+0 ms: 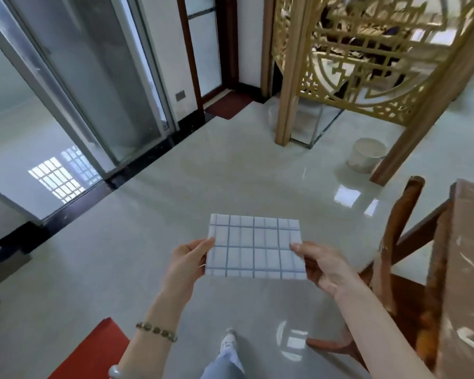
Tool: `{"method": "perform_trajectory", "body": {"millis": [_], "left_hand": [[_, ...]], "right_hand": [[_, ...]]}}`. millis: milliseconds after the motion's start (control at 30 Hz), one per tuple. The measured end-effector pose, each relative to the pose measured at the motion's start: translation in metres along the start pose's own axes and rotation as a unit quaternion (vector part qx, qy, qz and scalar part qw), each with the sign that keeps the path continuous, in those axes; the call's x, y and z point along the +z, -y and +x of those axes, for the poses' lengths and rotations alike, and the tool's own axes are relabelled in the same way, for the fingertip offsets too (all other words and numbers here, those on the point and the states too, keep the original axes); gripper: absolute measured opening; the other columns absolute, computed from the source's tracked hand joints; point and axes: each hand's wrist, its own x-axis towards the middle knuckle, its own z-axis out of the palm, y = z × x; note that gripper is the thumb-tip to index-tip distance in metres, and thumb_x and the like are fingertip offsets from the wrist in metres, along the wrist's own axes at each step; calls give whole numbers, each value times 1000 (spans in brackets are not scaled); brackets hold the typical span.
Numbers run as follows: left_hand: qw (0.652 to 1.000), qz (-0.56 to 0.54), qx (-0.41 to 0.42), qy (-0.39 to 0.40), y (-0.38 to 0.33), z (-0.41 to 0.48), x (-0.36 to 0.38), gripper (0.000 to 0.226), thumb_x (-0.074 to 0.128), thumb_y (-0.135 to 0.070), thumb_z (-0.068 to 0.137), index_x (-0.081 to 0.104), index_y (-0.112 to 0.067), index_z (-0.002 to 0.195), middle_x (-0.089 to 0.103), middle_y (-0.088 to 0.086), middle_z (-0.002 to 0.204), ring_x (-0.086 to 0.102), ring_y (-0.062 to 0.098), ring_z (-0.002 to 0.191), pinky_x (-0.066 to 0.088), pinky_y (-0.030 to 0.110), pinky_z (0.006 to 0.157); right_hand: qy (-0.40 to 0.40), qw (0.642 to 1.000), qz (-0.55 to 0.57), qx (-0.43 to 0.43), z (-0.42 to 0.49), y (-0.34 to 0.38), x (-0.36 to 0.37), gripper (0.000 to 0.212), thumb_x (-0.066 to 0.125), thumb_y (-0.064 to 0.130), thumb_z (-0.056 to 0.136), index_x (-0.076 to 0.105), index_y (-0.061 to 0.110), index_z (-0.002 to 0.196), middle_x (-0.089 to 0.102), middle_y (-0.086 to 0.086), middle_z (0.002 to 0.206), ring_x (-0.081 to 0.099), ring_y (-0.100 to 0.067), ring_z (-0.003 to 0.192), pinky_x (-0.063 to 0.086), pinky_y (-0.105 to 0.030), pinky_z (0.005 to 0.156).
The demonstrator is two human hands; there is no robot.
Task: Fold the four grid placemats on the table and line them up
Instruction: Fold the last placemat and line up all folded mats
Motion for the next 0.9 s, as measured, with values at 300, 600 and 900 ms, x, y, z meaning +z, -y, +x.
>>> {"method": "perform_trajectory", "body": {"millis": [300, 600, 900], "left_hand": [[994, 55, -9, 89, -79, 146, 35, 18, 61, -16, 92, 74, -3, 90, 75, 11, 85, 71, 18, 75, 55, 28, 65], [984, 101, -1, 148, -118, 276, 128, 17, 61, -16, 91, 74, -6, 85, 75, 14, 88, 70, 25, 81, 54, 38, 75], [960, 156, 11, 230, -174, 406, 282, 21, 59, -20, 93, 74, -5, 94, 75, 13, 95, 70, 29, 94, 54, 47, 87]], "right_hand": [[-94, 993, 70, -32, 80, 72, 26, 6, 67, -3, 77, 65, 2, 74, 67, -10, 61, 64, -18, 50, 55, -26, 50], [-156, 979, 122, -47, 175, 141, -6, 4, 68, -2, 77, 67, 1, 75, 65, -13, 70, 62, -21, 58, 52, -27, 57], [-205, 960, 180, -66, 273, 251, -74, 28, 66, -1, 78, 63, -15, 102, 62, -25, 93, 61, -30, 78, 54, -35, 68]]}}
